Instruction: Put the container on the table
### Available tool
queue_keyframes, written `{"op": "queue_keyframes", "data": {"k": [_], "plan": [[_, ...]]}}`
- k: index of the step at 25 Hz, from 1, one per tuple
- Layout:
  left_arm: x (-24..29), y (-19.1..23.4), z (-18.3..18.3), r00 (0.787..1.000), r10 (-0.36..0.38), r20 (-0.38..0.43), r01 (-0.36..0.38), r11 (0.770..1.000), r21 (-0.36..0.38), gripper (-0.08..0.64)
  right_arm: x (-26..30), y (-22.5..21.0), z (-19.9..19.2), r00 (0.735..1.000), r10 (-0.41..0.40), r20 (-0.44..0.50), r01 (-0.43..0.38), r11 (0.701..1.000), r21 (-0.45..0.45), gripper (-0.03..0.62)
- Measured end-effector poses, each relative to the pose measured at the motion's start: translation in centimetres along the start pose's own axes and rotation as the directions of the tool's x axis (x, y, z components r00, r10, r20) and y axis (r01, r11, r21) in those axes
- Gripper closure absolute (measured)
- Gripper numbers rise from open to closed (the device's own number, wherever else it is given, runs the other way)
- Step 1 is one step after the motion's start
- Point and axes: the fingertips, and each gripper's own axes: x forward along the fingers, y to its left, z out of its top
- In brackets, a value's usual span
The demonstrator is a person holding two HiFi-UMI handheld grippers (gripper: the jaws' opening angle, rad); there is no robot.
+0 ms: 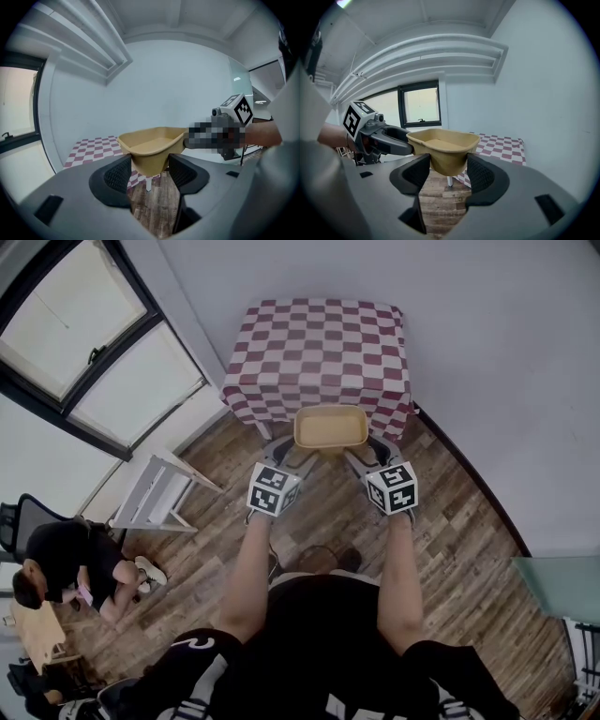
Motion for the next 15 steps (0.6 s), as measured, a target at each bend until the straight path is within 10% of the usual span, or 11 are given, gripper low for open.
{"op": "queue_keyframes", "data": {"k": [15], "plan": [[2.5, -4.5, 0.0, 0.996, 0.092, -0.008, -0.092, 0.995, -0.034, 0.299, -2.6, -3.7, -2.0, 0.995, 0.101, -0.005, -0.101, 0.995, -0.024, 0.330]]}}
